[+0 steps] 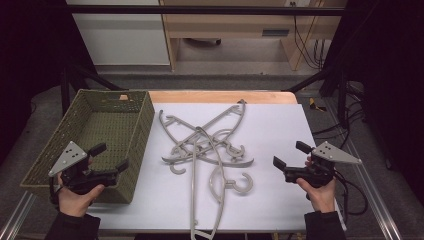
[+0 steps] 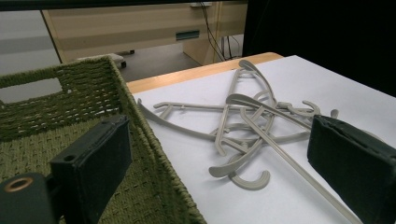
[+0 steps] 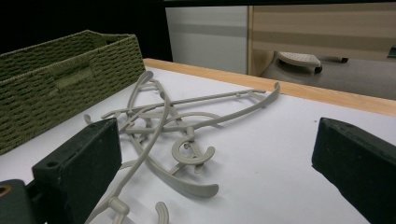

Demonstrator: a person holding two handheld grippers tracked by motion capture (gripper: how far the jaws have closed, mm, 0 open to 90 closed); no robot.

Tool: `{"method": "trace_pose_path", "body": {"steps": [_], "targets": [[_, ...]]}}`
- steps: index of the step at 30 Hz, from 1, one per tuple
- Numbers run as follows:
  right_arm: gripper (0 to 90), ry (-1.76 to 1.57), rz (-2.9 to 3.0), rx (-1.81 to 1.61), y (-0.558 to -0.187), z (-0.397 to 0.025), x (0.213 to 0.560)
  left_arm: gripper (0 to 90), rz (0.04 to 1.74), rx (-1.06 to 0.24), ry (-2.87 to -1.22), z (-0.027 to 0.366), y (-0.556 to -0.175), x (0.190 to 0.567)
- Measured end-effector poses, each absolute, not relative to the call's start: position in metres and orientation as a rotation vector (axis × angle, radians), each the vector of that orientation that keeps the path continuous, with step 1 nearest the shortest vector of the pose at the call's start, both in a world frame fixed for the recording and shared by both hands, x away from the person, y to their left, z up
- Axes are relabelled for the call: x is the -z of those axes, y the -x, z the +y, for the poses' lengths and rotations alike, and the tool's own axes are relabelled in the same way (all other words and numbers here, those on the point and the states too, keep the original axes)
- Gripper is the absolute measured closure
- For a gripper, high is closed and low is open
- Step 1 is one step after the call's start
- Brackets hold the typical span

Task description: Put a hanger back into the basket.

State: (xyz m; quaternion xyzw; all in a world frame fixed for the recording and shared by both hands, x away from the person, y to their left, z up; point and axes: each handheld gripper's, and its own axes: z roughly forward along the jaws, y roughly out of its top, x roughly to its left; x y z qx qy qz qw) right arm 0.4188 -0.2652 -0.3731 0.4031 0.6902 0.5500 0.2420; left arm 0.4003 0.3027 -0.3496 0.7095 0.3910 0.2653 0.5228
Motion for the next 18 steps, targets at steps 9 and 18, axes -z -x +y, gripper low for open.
{"method": "trace_pose_path", "body": {"steps": [9, 18], "targets": [[1.6, -1.099, 1.884, -1.504, -0.418, -0.266, 0.372, 6.4, 0.901, -0.615, -1.760, 0.282, -0.400, 0.354], [1.5, -1.089, 1.892, -1.499, -0.418, -0.262, 0.372, 6.7, 0.872, -0.581, -1.807, 0.259, -0.401, 0.363]]}}
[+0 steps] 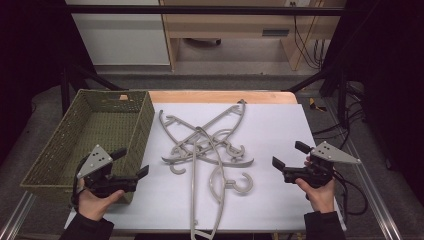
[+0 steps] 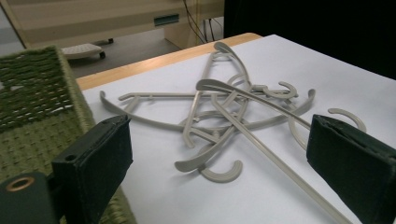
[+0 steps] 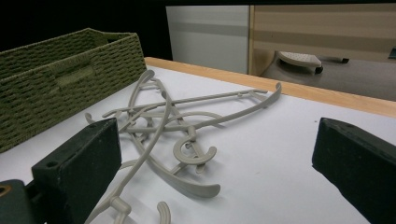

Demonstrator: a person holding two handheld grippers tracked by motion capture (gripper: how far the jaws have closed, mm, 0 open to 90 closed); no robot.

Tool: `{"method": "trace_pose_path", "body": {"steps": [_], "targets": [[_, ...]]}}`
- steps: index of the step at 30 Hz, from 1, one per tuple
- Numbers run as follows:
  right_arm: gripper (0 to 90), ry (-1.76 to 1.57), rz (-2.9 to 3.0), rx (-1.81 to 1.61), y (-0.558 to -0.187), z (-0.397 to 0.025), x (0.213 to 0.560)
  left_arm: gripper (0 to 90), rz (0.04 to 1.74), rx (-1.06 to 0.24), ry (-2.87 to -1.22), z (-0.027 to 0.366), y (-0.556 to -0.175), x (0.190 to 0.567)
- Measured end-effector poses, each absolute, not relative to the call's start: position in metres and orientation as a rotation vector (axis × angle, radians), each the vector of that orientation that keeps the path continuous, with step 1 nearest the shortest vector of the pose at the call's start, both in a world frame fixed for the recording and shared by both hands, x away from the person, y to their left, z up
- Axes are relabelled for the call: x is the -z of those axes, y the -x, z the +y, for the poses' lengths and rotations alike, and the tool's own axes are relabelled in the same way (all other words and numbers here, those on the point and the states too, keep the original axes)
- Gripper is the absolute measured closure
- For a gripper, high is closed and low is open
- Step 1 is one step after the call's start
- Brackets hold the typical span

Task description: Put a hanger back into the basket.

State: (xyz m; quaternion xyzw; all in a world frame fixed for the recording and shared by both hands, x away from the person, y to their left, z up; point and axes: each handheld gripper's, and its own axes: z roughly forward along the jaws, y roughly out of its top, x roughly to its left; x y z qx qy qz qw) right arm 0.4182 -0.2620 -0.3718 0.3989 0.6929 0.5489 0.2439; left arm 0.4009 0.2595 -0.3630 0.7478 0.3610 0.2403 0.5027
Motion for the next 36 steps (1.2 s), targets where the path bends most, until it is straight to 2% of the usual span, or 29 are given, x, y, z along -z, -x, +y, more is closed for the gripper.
{"method": "trace_pose_path", "body": {"steps": [22, 36], "targets": [[1.4, -1.083, 1.898, -1.492, -0.417, -0.261, 0.371, 8.2, 0.726, -0.455, -2.034, 0.165, -0.388, 0.400], [1.4, -1.088, 1.906, -1.488, -0.418, -0.258, 0.372, 13.1, 0.740, -0.364, -2.136, 0.120, -0.383, 0.428]]}}
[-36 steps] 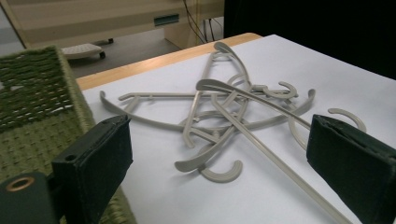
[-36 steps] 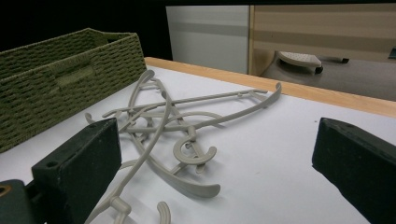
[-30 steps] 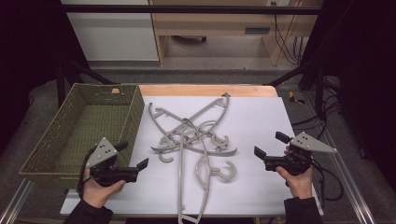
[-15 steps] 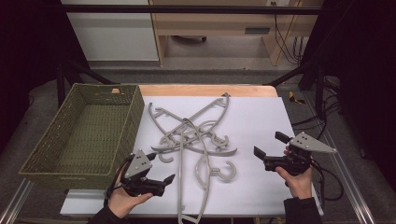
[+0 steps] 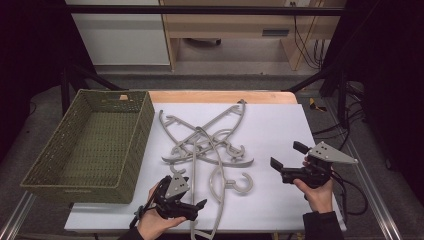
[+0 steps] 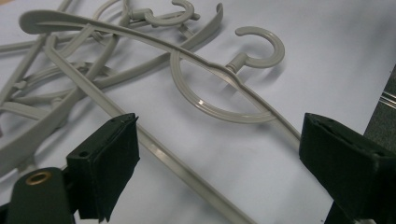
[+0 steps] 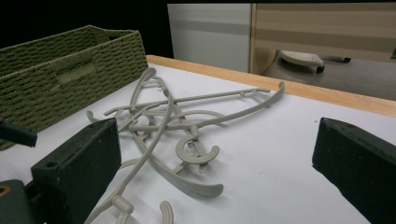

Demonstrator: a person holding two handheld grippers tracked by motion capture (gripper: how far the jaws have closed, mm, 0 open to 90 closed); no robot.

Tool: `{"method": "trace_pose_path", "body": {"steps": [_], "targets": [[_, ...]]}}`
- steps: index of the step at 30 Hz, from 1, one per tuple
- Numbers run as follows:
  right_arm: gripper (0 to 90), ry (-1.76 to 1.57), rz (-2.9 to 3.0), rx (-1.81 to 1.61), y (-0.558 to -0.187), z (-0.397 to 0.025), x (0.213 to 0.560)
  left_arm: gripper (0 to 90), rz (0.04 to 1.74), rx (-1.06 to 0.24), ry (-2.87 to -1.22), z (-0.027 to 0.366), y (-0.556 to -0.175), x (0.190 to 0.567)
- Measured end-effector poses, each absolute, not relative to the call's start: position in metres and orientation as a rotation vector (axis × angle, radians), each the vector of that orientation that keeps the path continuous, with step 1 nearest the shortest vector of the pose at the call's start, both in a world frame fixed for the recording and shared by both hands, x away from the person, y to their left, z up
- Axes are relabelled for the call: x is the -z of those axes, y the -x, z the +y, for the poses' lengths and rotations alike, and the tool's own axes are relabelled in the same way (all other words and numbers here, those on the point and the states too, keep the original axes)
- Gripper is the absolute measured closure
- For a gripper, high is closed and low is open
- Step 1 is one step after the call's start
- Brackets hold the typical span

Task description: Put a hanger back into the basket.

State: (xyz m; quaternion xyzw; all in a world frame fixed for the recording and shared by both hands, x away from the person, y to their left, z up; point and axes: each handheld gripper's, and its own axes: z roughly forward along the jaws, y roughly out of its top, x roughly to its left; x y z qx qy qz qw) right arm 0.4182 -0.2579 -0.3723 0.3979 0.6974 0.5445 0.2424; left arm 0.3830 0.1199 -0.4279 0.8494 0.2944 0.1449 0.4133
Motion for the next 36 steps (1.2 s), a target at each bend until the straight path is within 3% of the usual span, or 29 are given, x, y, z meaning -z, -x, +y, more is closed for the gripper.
{"method": "trace_pose_path", "body": {"steps": [7, 23, 27, 36], "targets": [[1.3, -1.090, 1.905, -1.489, -0.418, -0.258, 0.372, 17.4, 0.758, -0.311, -2.174, 0.102, -0.381, 0.441], [1.4, -1.089, 1.910, -1.481, -0.419, -0.257, 0.373, 36.4, 0.773, -0.188, -2.288, 0.057, -0.372, 0.473], [1.4, -1.088, 1.912, -1.480, -0.419, -0.256, 0.373, 38.6, 0.792, -0.238, -2.277, 0.052, -0.369, 0.475], [1.4, -1.089, 1.916, -1.473, -0.418, -0.257, 0.373, 54.4, 0.803, -0.281, -2.313, 0.054, -0.367, 0.472]]}}
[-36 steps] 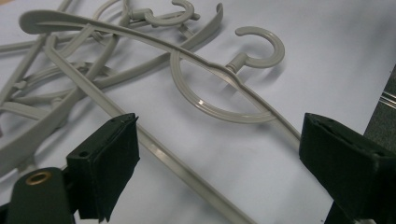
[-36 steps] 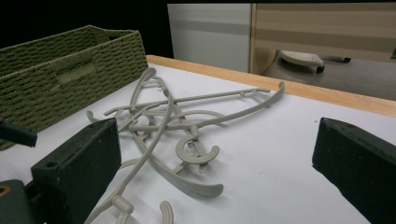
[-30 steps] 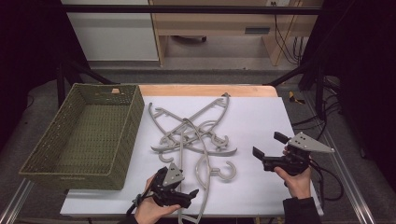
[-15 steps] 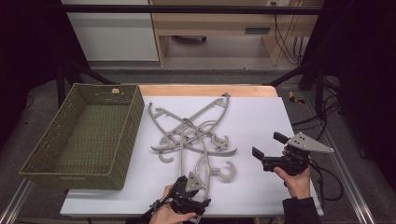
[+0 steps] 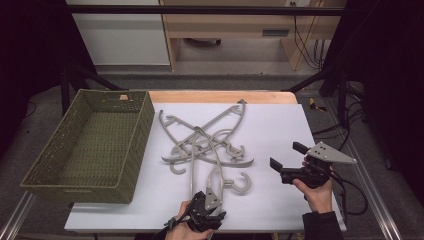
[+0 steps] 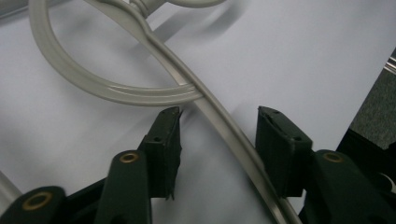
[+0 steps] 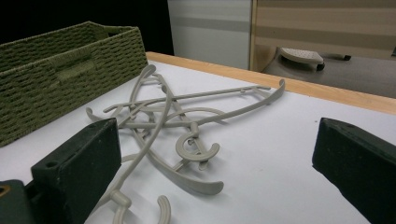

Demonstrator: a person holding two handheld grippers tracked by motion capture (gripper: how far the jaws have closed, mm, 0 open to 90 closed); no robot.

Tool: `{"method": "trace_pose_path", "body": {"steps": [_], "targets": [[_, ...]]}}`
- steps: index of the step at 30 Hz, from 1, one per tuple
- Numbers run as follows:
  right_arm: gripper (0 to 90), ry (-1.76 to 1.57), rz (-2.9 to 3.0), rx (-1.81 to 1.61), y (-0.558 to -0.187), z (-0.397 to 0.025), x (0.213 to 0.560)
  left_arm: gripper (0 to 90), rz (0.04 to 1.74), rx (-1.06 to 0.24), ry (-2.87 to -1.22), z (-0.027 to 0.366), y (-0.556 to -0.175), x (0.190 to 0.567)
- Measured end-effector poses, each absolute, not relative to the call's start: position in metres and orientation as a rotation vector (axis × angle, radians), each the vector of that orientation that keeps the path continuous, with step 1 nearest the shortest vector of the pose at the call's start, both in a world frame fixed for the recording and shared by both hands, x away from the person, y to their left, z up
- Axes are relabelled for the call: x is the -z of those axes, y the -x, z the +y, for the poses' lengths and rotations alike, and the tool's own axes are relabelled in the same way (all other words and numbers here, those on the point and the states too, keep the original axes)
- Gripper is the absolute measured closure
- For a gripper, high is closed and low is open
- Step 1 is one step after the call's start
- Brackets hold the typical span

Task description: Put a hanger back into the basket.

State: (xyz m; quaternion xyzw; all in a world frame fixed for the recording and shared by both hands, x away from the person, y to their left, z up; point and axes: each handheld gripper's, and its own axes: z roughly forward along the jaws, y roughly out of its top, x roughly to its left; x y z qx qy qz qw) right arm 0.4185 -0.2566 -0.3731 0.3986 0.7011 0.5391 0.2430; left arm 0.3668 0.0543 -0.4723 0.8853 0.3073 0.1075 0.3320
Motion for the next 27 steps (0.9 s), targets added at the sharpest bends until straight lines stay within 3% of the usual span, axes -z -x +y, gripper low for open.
{"method": "trace_pose_path", "body": {"steps": [10, 15, 21, 27], "targets": [[1.3, -1.087, 1.922, -1.468, -0.419, -0.256, 0.374, 68.2, 0.835, -0.208, -2.353, 0.087, -0.367, 0.467], [1.3, -1.090, 1.926, -1.465, -0.419, -0.255, 0.374, 70.2, 0.805, -0.241, -2.377, 0.085, -0.365, 0.466], [1.3, -1.087, 1.919, -1.473, -0.418, -0.257, 0.373, 75.7, 0.797, -0.172, -2.417, 0.094, -0.370, 0.462], [1.3, -1.088, 1.923, -1.468, -0.419, -0.256, 0.373, 78.0, 0.792, -0.183, -2.449, 0.101, -0.372, 0.460]]}}
